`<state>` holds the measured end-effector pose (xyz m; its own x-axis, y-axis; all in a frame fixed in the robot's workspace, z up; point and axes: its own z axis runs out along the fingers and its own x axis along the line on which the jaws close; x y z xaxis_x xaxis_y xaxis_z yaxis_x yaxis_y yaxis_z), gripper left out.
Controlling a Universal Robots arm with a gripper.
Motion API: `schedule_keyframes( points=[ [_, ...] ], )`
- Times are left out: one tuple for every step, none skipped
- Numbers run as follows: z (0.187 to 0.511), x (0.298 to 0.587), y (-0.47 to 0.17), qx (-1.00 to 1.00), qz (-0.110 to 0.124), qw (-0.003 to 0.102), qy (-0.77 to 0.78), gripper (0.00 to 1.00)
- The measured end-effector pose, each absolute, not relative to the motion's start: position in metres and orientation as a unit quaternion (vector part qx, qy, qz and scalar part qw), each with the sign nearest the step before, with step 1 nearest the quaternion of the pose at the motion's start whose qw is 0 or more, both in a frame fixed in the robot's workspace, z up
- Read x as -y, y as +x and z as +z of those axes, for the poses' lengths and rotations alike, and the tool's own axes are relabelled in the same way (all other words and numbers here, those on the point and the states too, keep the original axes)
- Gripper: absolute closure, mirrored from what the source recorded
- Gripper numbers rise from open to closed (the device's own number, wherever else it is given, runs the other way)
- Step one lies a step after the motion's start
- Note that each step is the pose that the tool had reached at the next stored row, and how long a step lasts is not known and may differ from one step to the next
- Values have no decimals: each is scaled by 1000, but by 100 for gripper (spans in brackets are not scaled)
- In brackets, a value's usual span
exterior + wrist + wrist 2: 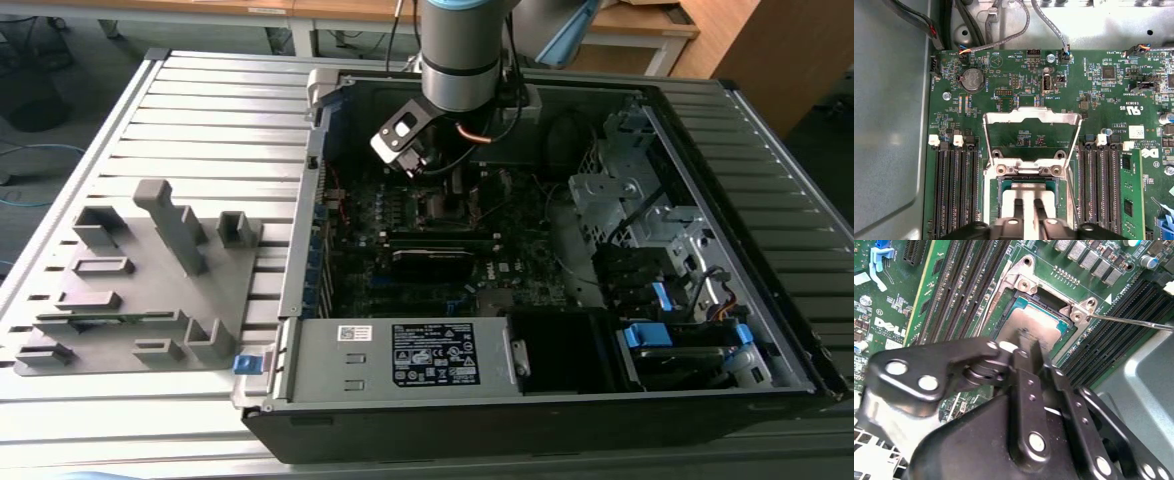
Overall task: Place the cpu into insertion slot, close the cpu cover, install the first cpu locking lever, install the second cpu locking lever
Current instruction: 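Place the cpu into insertion slot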
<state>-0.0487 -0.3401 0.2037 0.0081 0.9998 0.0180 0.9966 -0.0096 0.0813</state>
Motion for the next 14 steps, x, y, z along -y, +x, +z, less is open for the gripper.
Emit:
schedule_keyframes(
  points=[
    [204, 340, -49, -703, 35, 23, 710, 82],
    [204, 340, -49, -703, 35, 23, 710, 82],
    [204, 340, -49, -703, 35, 23, 710, 88],
    [204, 340, -49, -703, 35, 23, 710, 89],
    [204, 340, -49, -703, 35, 23, 710, 89],
    [204, 340, -49, -703, 35, 23, 710, 89],
    [204, 340, -49, -703, 35, 23, 710, 89],
    [204, 340, -49, -703, 35, 23, 710, 89],
    [204, 340, -49, -703, 35, 23, 710, 89],
    [204, 340, -49, -703, 34, 22, 710, 89],
    [204, 340, -49, -703, 31, 19, 710, 89],
    [204, 340, -48, -704, 26, 14, 710, 89],
    [204, 340, -48, -704, 23, 11, 710, 89],
    [204, 340, -48, -704, 21, 9, 710, 89]
  ],
)
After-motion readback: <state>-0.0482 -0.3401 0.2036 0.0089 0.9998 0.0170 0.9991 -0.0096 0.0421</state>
